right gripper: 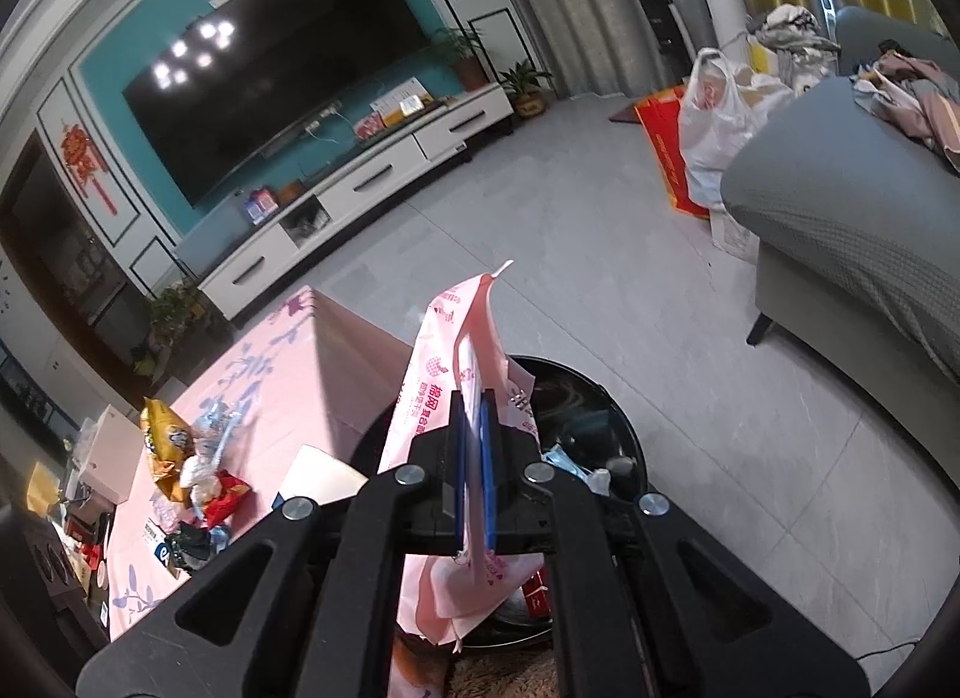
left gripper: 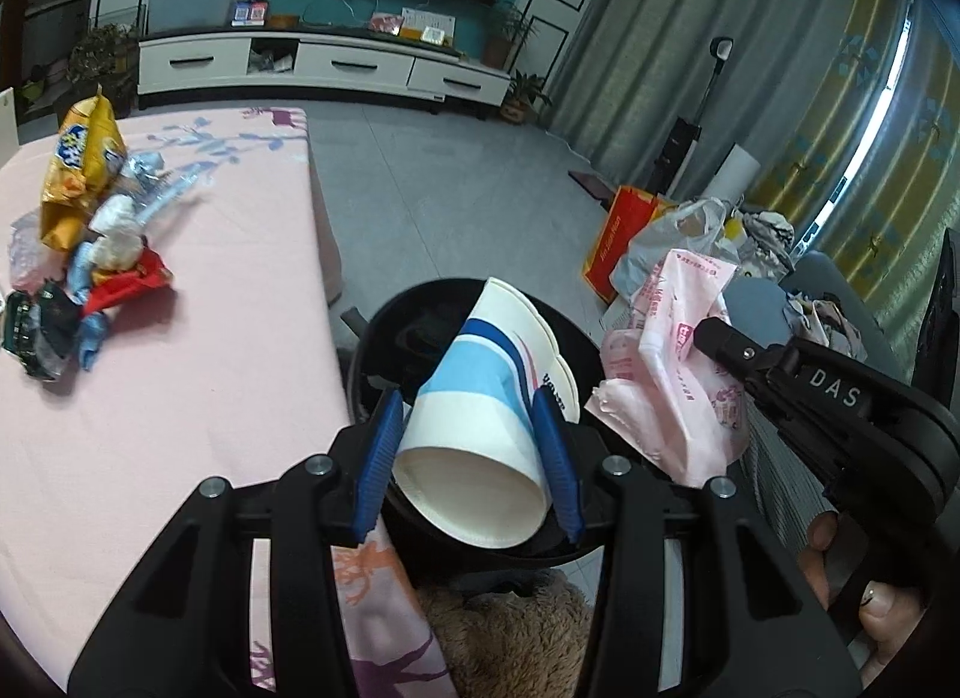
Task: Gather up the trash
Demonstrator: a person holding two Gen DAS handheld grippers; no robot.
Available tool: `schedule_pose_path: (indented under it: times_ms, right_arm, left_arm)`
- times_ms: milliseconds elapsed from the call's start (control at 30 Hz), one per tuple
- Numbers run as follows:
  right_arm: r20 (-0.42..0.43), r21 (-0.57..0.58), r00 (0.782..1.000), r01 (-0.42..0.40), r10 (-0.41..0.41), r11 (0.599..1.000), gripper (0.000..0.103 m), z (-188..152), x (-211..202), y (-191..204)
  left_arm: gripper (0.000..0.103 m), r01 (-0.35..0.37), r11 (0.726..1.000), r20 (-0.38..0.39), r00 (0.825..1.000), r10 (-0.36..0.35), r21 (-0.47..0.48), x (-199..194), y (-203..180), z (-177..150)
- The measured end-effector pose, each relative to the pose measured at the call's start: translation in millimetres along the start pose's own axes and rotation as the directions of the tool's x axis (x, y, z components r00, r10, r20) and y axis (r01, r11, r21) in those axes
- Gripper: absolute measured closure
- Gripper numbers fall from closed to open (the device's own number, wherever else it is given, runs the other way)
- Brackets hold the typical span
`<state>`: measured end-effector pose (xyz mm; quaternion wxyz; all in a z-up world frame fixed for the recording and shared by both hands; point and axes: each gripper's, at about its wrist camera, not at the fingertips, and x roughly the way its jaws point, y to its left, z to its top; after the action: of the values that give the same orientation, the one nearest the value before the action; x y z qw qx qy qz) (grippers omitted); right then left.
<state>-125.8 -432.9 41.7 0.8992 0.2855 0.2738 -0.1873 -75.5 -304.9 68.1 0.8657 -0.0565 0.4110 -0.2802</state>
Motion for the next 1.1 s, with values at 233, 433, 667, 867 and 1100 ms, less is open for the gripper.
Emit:
schedule_pose_path:
  times_ms: [233,433,667,867,1100]
  right_arm:
    - [-0.037,0.012,0.998,0.041,-0.041,0.999,0.098,-0.2,15.7,-7.5]
    - [-0.051,0.013,0.997,0.066,-0.066,0.998,0.098,0.1,21.8,-11.6]
    - [-0.071,0.0,0.991,0.113,-0.112,0.994,0.098,-1.1,30.2,-11.8]
    - [-0.095,-0.01,0.988,0.119,-0.119,0.993,0.098,-3.3,39.3,-11.2]
    - [-0.117,-0.025,0.985,0.123,-0.126,0.992,0.097,-5.2,46.7,-9.2]
  left_arm:
    - [0.057,-0.004,1.0,-0.044,0.999,0.004,-0.001,21.5,-4.1,-0.5]
    - [0.057,0.004,1.0,-0.078,0.997,-0.006,-0.017,34.5,-2.8,2.5]
    - [0.057,-0.015,1.0,-0.104,0.994,0.015,0.005,46.4,-8.9,0.3]
    - [0.057,-0.035,0.999,-0.12,0.992,0.038,0.023,55.1,-11.3,-1.1]
    - [0.057,-0.053,0.998,-0.123,0.991,0.057,0.036,59.6,-12.7,-1.4]
